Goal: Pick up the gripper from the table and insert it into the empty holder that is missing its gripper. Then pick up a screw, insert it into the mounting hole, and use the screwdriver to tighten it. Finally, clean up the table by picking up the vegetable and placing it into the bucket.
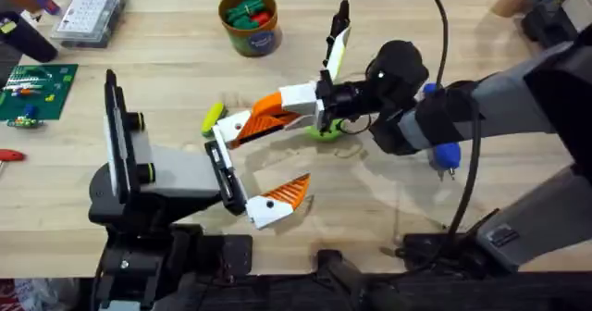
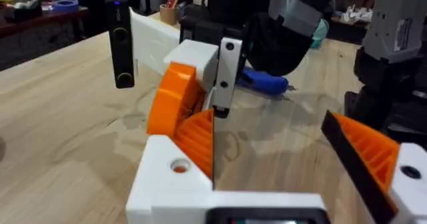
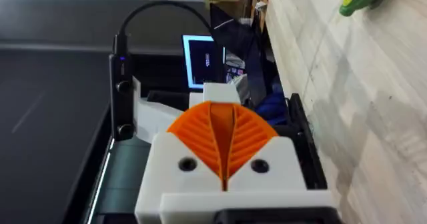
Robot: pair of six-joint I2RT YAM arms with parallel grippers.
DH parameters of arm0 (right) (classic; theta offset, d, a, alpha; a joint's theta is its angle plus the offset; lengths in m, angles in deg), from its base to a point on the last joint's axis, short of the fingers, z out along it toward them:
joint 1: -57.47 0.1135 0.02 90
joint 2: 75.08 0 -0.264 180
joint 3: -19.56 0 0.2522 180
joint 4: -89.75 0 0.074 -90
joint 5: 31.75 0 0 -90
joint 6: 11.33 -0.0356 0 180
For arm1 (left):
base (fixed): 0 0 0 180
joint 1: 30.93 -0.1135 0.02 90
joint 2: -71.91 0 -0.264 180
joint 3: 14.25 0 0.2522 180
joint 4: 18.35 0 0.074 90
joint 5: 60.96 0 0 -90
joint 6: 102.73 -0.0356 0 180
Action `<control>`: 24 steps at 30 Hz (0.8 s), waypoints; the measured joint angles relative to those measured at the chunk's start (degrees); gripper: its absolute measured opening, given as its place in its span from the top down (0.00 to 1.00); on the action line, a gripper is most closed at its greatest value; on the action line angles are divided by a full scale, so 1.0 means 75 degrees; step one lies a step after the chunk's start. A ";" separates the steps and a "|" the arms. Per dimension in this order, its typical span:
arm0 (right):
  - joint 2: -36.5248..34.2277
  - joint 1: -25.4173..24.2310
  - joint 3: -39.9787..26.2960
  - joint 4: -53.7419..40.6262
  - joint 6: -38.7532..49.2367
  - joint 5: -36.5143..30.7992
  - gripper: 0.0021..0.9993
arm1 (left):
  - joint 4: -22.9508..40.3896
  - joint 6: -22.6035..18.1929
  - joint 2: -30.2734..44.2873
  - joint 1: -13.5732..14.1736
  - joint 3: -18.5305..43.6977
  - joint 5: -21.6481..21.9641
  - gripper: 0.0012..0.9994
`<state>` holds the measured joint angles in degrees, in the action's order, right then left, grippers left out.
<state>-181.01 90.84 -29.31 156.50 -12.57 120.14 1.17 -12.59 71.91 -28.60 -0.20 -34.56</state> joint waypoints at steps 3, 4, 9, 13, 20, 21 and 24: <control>0.0000 0.0000 0.0000 -0.0001 0.0000 0.0000 0.99 | 0.0000 0.0000 0.0001 0.0000 0.0000 -0.0001 0.01; 0.0000 0.0000 0.0000 0.0000 0.0000 0.0000 0.99 | 0.0000 0.0000 0.0000 0.0000 0.0000 -0.0001 0.01; 0.0000 0.0000 0.0000 -0.0001 0.0000 0.0000 0.99 | 0.0000 0.0000 0.0000 0.0000 0.0000 0.0000 0.01; 0.0000 0.0001 0.0000 -0.0010 -0.0002 0.0001 0.92 | -0.0001 -0.0003 -0.0001 0.0000 0.0000 -0.0003 0.01; 0.0000 0.0015 -0.0051 0.0012 0.0000 -0.0026 0.04 | 0.0004 0.0006 -0.0001 0.0000 0.0000 -0.0010 0.01; 0.0000 0.0015 -0.0054 0.0012 0.0000 -0.0028 0.01 | 0.0004 0.0006 -0.0001 0.0000 0.0000 -0.0010 0.01; 0.0000 0.0015 -0.0055 0.0007 -0.0004 -0.0028 0.01 | 0.0003 0.0006 0.0000 0.0000 0.0000 -0.0010 0.01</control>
<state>-181.01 90.95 -29.72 156.55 -12.60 119.93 1.19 -12.54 71.91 -28.60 -0.20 -34.64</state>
